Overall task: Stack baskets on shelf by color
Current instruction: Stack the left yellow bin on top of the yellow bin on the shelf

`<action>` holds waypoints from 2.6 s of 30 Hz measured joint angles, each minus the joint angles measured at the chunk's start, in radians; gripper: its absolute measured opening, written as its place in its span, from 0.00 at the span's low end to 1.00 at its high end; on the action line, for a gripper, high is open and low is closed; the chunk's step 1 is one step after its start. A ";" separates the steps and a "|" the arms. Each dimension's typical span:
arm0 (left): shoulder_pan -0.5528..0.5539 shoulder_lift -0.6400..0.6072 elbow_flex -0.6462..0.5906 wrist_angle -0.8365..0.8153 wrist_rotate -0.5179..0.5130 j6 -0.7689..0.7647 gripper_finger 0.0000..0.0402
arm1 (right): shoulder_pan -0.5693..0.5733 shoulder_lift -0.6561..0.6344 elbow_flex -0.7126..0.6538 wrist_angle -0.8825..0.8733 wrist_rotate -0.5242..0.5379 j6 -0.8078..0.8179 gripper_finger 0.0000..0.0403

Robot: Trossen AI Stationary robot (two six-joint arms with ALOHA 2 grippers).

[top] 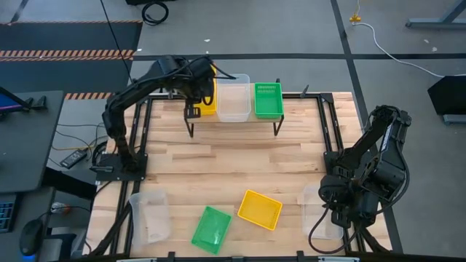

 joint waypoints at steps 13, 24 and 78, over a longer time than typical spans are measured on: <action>0.008 0.007 -0.001 -0.003 0.045 -0.058 0.06 | 0.000 0.000 0.000 -0.050 -0.023 -0.004 0.36; 0.006 0.010 -0.001 -0.004 0.052 -0.090 0.06 | 0.000 0.000 0.000 -0.087 -0.022 -0.007 0.36; 0.012 -0.009 -0.128 -0.004 0.038 -0.089 0.11 | 0.000 -0.001 0.000 -0.089 -0.023 0.028 0.36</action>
